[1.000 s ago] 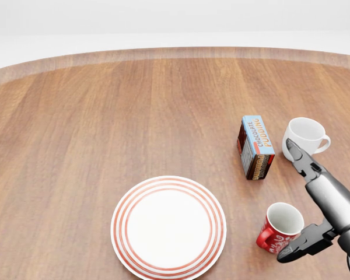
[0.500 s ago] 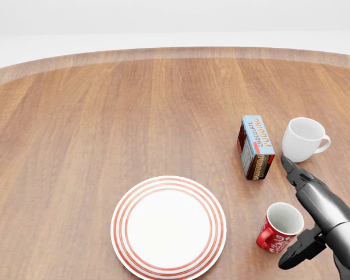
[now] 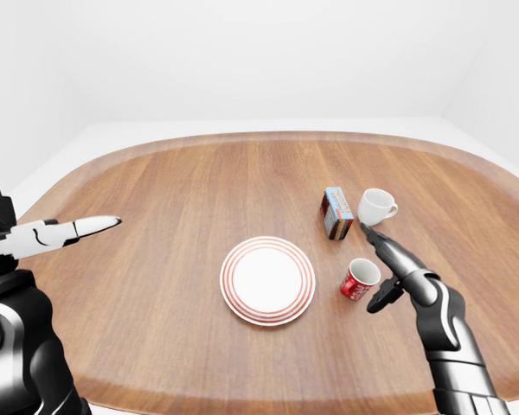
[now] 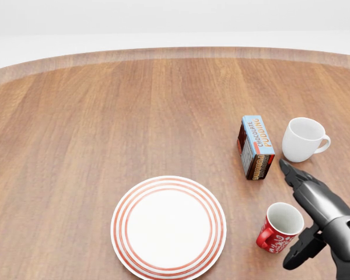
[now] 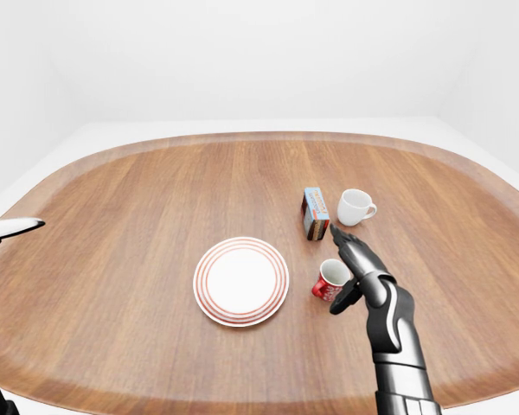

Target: Pick up the red mug and put it on the plate

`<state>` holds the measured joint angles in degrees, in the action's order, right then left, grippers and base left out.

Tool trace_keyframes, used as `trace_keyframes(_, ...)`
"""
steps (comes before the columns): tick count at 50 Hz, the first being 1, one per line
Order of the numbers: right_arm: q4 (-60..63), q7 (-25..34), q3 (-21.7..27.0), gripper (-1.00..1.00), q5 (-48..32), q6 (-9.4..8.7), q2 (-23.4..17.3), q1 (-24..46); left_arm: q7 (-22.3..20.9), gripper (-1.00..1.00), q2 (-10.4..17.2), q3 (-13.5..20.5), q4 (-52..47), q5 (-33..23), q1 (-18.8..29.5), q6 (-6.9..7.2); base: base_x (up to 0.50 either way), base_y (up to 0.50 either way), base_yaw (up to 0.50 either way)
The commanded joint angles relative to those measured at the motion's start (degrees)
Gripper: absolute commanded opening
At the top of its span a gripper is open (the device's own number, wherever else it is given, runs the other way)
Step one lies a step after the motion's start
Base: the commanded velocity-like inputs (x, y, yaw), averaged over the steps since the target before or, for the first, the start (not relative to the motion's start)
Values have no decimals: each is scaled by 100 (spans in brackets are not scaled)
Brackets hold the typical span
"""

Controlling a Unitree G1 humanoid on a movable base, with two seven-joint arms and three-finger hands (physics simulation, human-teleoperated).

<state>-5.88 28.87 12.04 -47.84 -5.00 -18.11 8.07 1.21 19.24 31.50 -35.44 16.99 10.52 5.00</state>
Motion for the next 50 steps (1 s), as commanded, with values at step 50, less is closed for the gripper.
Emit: trace_keyframes(50,-3441,-1339,-729,100,-33,577,-221,1359,-24,100,-27,-23,106,-39,-28,0,0,0,0)
